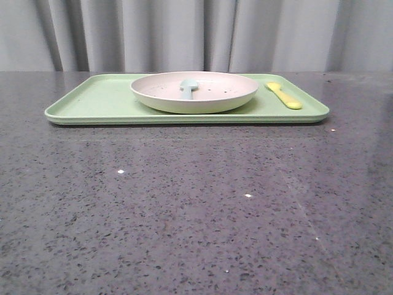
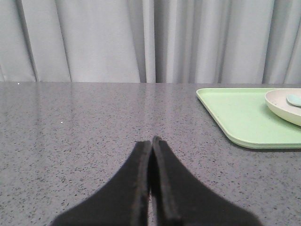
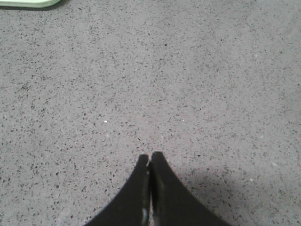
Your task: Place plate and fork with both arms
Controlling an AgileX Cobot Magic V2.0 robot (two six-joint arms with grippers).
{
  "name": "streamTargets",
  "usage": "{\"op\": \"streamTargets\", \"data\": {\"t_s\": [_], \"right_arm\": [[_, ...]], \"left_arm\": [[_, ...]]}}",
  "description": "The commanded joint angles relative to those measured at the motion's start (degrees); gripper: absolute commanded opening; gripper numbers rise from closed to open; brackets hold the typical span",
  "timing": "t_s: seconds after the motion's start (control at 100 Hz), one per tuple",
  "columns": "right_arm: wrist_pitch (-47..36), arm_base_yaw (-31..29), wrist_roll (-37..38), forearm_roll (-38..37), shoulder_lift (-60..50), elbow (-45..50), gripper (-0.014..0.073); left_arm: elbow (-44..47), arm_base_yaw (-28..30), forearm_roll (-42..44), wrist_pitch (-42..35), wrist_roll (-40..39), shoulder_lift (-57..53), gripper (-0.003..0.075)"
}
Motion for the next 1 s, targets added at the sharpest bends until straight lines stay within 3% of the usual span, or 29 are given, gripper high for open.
{"op": "streamTargets", "data": {"t_s": [0.0,0.26,0.51,0.68,0.85,0.99], "right_arm": [[-3.1,-0.3,-0.2,-1.5,0.4,-1.3,-0.0068],[-3.5,-0.3,-0.3,-2.8,0.4,-0.9,-0.0068],[-27.7,-0.3,-0.3,-3.9,-5.2,8.3,-0.0068],[-32.7,-1.5,-0.4,-0.3,-10.6,15.8,-0.0068],[-45.0,-7.7,-5.4,6.8,-16.5,21.6,-0.0068],[-47.8,-11.3,-6.3,8.0,-18.8,24.8,-0.0068]], "left_arm": [[0.7,0.1,-0.2,-4.1,-0.1,-1.8,-0.002],[0.7,0.1,-0.2,-4.1,-0.1,-1.8,-0.002],[0.7,0.1,-0.2,-4.1,-0.1,-1.8,-0.002],[0.7,0.1,-0.2,-4.1,-0.1,-1.8,-0.002],[0.7,0.1,-0.2,-4.1,-0.1,-1.8,-0.002],[0.7,0.1,-0.2,-4.1,-0.1,-1.8,-0.002]]}}
